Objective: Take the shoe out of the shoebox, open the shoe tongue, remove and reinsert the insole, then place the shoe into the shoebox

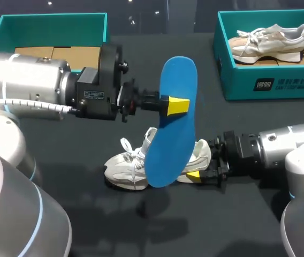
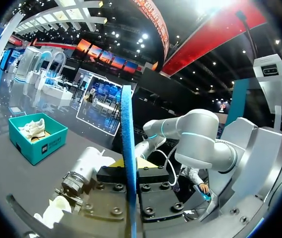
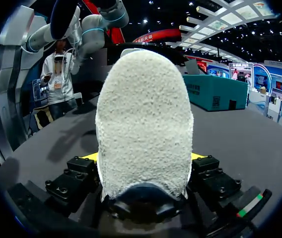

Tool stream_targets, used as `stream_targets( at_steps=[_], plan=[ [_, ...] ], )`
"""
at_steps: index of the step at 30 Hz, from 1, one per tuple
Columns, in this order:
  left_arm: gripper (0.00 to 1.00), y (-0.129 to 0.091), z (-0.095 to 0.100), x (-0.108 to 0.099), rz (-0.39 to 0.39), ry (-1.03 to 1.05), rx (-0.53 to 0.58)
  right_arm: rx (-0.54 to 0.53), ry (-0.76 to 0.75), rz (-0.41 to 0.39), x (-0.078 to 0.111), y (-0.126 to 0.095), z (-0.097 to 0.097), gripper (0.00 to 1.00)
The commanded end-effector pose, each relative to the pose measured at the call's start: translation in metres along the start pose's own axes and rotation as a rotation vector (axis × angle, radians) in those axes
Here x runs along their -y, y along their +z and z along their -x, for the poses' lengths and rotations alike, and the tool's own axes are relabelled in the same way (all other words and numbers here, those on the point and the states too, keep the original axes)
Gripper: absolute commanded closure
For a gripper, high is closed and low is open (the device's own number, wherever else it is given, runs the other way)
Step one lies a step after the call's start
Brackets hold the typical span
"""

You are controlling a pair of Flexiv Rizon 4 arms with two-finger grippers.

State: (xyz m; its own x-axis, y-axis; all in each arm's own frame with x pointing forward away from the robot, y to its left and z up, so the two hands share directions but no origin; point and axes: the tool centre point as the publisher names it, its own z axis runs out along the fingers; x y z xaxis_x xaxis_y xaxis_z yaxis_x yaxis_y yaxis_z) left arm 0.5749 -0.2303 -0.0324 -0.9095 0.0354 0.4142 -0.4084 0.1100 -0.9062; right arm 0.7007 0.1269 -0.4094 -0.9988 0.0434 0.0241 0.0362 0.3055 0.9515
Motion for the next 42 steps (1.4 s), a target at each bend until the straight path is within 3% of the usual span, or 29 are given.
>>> stream_targets(
  at_steps=[1, 7, 8, 9, 10, 20, 34, 37, 42],
  plan=[
    [1.00, -0.001, -0.004, -0.007, -0.012, 0.001, 0.008, 0.002, 0.001, -0.004, 0.001, 0.002, -0.002, 1.00],
    [1.00, -0.001, -0.004, -0.007, -0.012, 0.001, 0.008, 0.002, 0.001, -0.016, 0.001, 0.000, -0.001, 1.00],
    [1.00, -0.001, -0.004, -0.007, -0.012, 0.001, 0.008, 0.003, 0.001, -0.029, 0.001, -0.002, -0.001, 0.95],
    [1.00, -0.001, -0.004, -0.007, -0.012, 0.001, 0.008, 0.009, 0.004, -0.041, 0.001, -0.004, -0.001, 0.61],
    [1.00, -0.001, -0.004, -0.007, -0.012, 0.001, 0.008, 0.012, 0.005, -0.062, 0.000, -0.006, 0.000, 0.00],
    [1.00, -0.001, -0.004, -0.007, -0.012, 0.001, 0.008, 0.035, 0.022, -0.330, -0.008, -0.035, -0.003, 0.00],
    [1.00, -0.001, -0.004, -0.007, -0.012, 0.001, 0.008, 0.049, 0.039, -0.888, -0.045, -0.062, -0.009, 0.00],
    [1.00, -0.001, -0.004, -0.007, -0.012, 0.001, 0.008, 0.050, 0.065, -1.063, -0.053, -0.065, -0.012, 0.00],
    [1.00, -0.001, -0.004, -0.007, -0.012, 0.001, 0.008, 0.043, 0.051, -1.059, -0.057, -0.065, -0.014, 0.00]
  ],
)
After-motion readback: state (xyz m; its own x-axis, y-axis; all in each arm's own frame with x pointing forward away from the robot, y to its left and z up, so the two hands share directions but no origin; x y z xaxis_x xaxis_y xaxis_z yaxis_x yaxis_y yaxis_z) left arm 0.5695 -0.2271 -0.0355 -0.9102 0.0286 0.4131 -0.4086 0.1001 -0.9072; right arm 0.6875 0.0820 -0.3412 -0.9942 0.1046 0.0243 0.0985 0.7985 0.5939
